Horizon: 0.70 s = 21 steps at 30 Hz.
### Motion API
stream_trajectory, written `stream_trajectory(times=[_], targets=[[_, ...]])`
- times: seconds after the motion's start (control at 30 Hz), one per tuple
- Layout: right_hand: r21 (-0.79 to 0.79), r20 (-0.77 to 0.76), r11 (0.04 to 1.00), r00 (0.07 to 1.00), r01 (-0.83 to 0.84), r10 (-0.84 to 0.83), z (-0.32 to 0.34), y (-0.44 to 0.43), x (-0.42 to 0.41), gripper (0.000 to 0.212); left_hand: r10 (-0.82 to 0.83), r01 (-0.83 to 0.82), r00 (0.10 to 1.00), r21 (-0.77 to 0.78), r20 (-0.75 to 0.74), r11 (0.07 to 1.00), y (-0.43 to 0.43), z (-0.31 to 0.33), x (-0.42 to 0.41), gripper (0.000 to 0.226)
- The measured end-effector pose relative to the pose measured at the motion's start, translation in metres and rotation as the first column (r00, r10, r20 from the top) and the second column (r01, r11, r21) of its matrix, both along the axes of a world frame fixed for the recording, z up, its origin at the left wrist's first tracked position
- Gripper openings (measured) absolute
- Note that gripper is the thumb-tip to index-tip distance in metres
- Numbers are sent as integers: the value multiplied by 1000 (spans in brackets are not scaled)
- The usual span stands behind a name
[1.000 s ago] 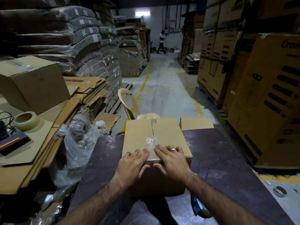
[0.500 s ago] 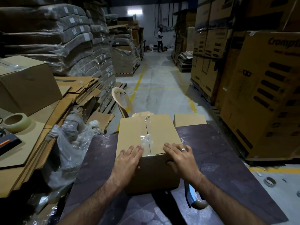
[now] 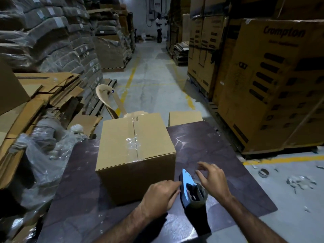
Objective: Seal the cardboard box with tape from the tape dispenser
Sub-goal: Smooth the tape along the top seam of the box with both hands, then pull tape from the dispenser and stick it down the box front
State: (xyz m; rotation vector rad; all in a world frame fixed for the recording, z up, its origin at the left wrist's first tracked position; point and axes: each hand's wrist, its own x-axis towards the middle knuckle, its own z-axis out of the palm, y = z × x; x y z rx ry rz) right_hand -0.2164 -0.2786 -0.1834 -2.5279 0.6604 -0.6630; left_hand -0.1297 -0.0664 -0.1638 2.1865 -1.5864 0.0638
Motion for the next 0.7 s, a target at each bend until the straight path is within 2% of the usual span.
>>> stream_trajectory(times=[0.07, 0.13, 0.2, 0.27, 0.4, 0.53, 0.6, 0.7], targets=[[96, -73, 994, 996, 49, -42, -14, -5, -8, 27, 93, -80, 989, 114, -116, 990, -17, -9, -5, 30], [232, -166, 966, 983, 116, -78, -30, -9, -14, 28, 234, -178, 937, 222, -259, 959, -34, -21, -7, 35], [357, -277, 917, 957, 181, -81, -44, -10, -17, 32, 389, -272, 819, 310, -423, 911, -50, -37, -5, 42], [406, -340, 885, 937, 226, -83, -54, -9, -16, 33, 493, -322, 690, 385, -529, 865, -63, -52, -3, 47], [398, -405, 862, 904, 312, -140, -65, -7, -5, 50, 552, -318, 542, 454, -634, 832, -81, -70, -2, 43], [443, -530, 816, 843, 370, -95, -70, -8, -3, 26, 584, -325, 456, 485, -672, 812, -89, -83, -3, 40], [458, -544, 801, 834, 386, -91, -73, -7, -4, 27, 600, -336, 409, 498, -687, 799, -92, -86, -1, 40], [448, -561, 813, 825, 372, -68, -78, -7, -3, 35, 611, -326, 354, 519, -708, 790, -93, -83, -1, 28]])
